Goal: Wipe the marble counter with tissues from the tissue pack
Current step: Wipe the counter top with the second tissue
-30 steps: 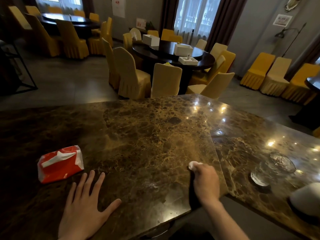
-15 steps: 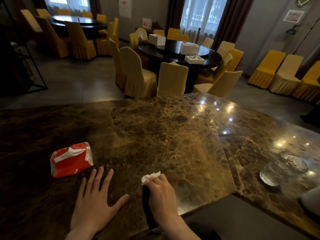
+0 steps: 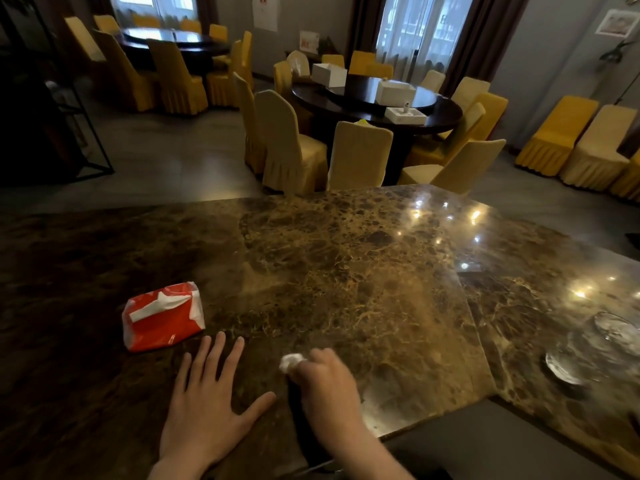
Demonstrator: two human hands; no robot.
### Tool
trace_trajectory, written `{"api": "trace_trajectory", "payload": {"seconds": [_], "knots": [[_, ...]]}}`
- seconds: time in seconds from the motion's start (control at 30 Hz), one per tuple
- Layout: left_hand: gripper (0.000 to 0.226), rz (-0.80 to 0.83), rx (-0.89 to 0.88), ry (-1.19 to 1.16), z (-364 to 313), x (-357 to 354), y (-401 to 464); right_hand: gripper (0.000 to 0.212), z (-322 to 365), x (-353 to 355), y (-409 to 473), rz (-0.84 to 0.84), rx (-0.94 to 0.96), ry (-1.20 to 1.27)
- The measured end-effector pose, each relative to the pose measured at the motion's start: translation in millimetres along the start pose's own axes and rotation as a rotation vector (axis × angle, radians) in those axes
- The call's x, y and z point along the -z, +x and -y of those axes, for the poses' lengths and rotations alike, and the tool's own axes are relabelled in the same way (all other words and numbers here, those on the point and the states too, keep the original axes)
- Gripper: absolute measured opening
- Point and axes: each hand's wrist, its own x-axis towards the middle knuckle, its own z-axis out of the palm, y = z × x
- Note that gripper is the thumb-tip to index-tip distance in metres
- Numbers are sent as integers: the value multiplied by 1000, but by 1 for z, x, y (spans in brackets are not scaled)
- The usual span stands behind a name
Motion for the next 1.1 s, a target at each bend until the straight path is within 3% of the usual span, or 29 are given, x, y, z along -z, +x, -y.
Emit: {"api": "trace_trajectory", "payload": {"seconds": [0.1,0.2,0.37,0.47,0.67,0.73,0.87,0.97,1.03,1.1], "knots": [[114,-15,-2,-35,-3,0,0,13,-44,29,11,-151,-263,-28],[113,-19,-2,-40,-2,0,-2,14,-42,30,21,-188,-325,-70],[125,11,-12,-58,-1,4,-2,24,13,-6,4,18,-21,5],[134,30,-28,-71,-1,6,-4,17,1,10,4,62,12,29],[138,54,-23,-60,-4,13,-5,19,-64,47,26,-223,-421,-52],[138,60,-16,-61,-5,13,-4,17,-42,36,33,-239,-381,-46],[141,109,-17,-43,-3,13,-1,14,33,-9,27,-40,-63,33],[141,96,-25,-59,-2,13,-1,20,21,-9,24,71,77,44],[140,51,-33,-106,-2,11,-3,12,-14,9,23,21,13,24],[140,9,-35,-139,-2,10,-3,15,-57,33,21,-135,-177,-13]]}}
